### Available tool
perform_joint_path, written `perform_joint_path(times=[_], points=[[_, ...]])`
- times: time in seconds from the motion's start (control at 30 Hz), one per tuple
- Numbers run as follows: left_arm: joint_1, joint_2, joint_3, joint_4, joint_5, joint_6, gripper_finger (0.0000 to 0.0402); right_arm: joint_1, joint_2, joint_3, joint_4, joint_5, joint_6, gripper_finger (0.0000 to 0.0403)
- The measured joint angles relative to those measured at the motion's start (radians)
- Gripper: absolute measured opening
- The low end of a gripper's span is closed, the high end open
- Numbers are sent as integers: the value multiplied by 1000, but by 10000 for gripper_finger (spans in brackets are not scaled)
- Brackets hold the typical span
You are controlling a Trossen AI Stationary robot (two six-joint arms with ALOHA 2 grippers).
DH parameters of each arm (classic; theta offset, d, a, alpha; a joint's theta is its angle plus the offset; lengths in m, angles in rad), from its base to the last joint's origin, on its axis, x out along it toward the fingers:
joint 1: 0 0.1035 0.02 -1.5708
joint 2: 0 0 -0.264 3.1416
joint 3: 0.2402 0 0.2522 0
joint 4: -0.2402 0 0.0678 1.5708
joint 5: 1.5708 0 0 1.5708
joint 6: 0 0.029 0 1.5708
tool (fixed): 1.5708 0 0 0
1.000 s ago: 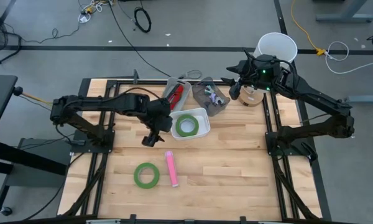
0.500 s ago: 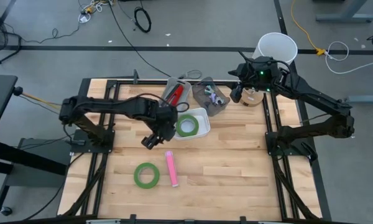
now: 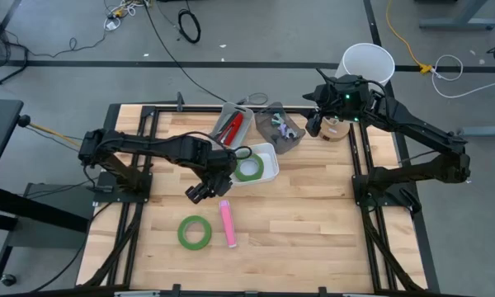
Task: Pick and place Stapler, Stapler remover, tape
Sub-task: Put the pink stapler into the gray bin
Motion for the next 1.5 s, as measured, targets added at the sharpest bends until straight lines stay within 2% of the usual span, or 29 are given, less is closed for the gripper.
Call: perform_joint_path(times=[0.4, 0.6, 0.73, 1.07, 1.23, 1.5], points=[[-21, 12, -1, 74, 10, 110, 279, 0, 0, 0, 1, 0, -30, 245], [-25, 50, -1, 103, 9, 93, 279, 0, 0, 0, 2, -4, -52, 245], [-37, 72, -1, 119, 9, 93, 279, 0, 0, 0, 1, -43, -50, 245], [-59, 139, -3, 84, 22, 97, 279, 0, 0, 0, 3, -53, -35, 245], [-74, 178, -4, 80, 80, 197, 279, 0, 0, 0, 8, -51, 10, 245], [-118, 205, -2, 107, 70, 286, 279, 0, 0, 0, 9, -50, 74, 245]])
